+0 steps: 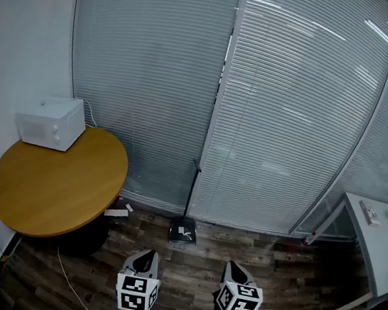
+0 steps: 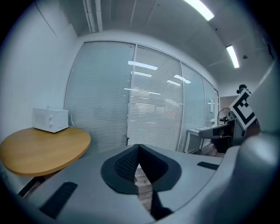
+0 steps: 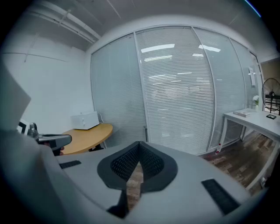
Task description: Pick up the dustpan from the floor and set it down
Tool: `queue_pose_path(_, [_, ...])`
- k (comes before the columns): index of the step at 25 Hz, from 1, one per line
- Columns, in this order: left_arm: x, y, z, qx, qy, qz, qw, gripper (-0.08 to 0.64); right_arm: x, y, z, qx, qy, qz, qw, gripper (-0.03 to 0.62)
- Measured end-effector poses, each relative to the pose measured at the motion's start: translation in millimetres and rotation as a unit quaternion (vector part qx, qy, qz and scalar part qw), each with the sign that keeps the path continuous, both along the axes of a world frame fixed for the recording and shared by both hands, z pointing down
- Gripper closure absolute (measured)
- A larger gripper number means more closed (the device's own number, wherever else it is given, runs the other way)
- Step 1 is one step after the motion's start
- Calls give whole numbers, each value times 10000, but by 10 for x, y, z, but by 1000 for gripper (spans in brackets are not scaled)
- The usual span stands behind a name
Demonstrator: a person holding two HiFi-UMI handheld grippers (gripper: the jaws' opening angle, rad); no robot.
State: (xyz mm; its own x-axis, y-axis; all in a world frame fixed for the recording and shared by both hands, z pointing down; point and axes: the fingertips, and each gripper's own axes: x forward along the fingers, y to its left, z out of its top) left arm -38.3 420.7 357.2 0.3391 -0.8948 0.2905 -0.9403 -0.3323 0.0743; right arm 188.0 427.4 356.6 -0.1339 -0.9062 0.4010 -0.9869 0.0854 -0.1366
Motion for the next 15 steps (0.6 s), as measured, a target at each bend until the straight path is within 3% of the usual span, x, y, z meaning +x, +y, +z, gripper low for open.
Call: queue_pose_path(15, [-189, 83, 46, -9, -19, 163, 9999, 545, -203, 69, 34, 23, -262, 215, 9994, 560])
